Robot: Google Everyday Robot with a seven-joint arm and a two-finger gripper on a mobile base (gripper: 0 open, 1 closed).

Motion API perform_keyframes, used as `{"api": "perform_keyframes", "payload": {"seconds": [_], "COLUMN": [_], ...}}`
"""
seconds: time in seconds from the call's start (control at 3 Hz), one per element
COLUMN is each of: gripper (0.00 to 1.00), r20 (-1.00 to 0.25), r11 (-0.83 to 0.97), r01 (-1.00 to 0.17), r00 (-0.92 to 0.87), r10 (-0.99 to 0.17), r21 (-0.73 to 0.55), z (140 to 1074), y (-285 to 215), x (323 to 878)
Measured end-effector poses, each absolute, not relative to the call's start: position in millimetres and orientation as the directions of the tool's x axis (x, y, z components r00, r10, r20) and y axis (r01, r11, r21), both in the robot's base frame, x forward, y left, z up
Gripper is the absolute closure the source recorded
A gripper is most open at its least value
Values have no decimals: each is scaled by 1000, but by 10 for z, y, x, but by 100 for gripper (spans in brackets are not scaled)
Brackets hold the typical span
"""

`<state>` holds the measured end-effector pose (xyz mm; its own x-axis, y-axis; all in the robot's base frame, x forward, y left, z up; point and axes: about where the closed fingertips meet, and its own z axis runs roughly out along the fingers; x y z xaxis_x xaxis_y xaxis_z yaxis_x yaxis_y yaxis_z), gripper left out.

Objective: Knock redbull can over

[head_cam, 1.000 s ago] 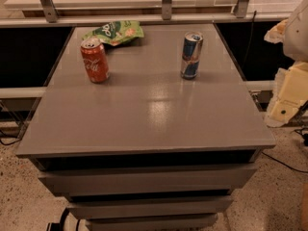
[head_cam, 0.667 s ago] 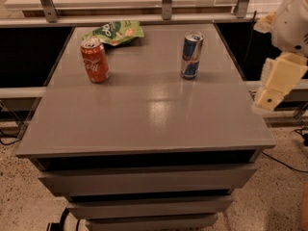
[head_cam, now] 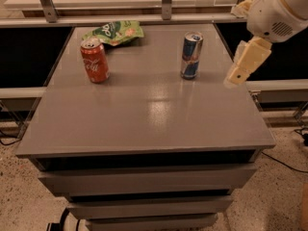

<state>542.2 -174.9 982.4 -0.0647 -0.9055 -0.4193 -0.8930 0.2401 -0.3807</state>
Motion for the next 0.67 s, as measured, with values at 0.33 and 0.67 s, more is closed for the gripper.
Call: {"api": "perform_keyframes", "payload": {"seconds": [0.33, 0.67], "gripper": [0, 0], "r20": [-566, -697], "r11": [301, 366], "r01": [-887, -874], "r00": [-55, -45], "r10": [-823, -716], "r21": [-351, -320], "z": [9640, 9458], "y": [-1683, -1649], "x": [5718, 5922]}}
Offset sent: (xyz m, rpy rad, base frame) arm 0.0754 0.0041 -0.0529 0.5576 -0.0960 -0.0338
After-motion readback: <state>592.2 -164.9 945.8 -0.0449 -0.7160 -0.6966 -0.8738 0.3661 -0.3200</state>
